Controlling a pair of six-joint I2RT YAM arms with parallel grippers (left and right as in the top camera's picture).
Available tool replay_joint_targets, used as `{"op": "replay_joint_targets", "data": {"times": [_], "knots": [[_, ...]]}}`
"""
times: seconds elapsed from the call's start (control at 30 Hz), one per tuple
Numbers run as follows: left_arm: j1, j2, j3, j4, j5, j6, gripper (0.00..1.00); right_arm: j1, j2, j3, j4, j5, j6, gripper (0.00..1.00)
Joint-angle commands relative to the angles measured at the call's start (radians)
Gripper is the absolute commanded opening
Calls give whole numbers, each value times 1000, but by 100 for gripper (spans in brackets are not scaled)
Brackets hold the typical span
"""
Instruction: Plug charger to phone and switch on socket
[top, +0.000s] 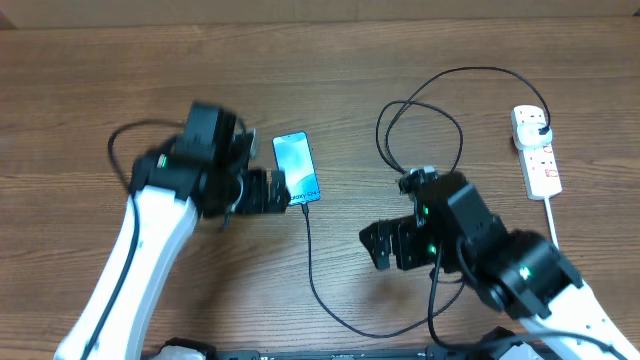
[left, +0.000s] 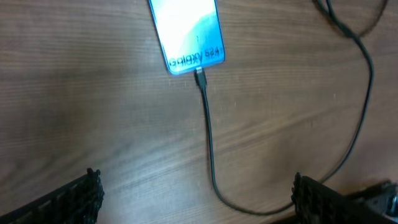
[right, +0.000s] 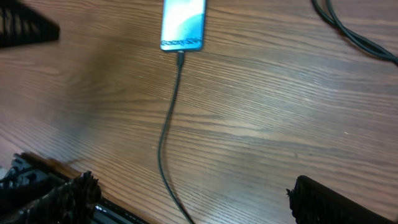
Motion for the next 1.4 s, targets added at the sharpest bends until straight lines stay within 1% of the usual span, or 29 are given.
{"op": "replay_joint_targets", "data": {"times": [0.0, 0.13, 0.27, 0.33, 0.4, 0.47, 0.8, 1.1, 1.23, 1.37], "knots": [[-6, -172, -122, 22, 19, 18, 100, 34, -53, -71, 43, 36, 43, 100], [-6, -369, -253, 63, 56, 18, 100, 48, -72, -163, 127, 36, 62, 100], [-6, -577, -355, 121, 56, 14, 100, 48, -55, -199, 166, 36, 70, 100], [-6, -650, -379, 134, 39, -20, 100, 48, -38, -199, 166, 34, 70, 100], [-6, -697, -388, 132, 5, -87, 99, 48, -24, -199, 166, 37, 69, 100], [-6, -719, -390, 132, 6, -108, 100, 48, -10, -199, 166, 37, 69, 100], [-6, -718, -390, 132, 8, -106, 100, 48, 47, -199, 166, 37, 69, 100], [-7, -719, -391, 132, 8, -106, 100, 48, 53, -199, 166, 37, 69, 100], [-15, -779, -392, 115, 0, -89, 99, 48, 53, -199, 166, 37, 69, 100], [14, -877, -394, 127, -64, -84, 100, 48, 53, -199, 166, 37, 69, 100]]}}
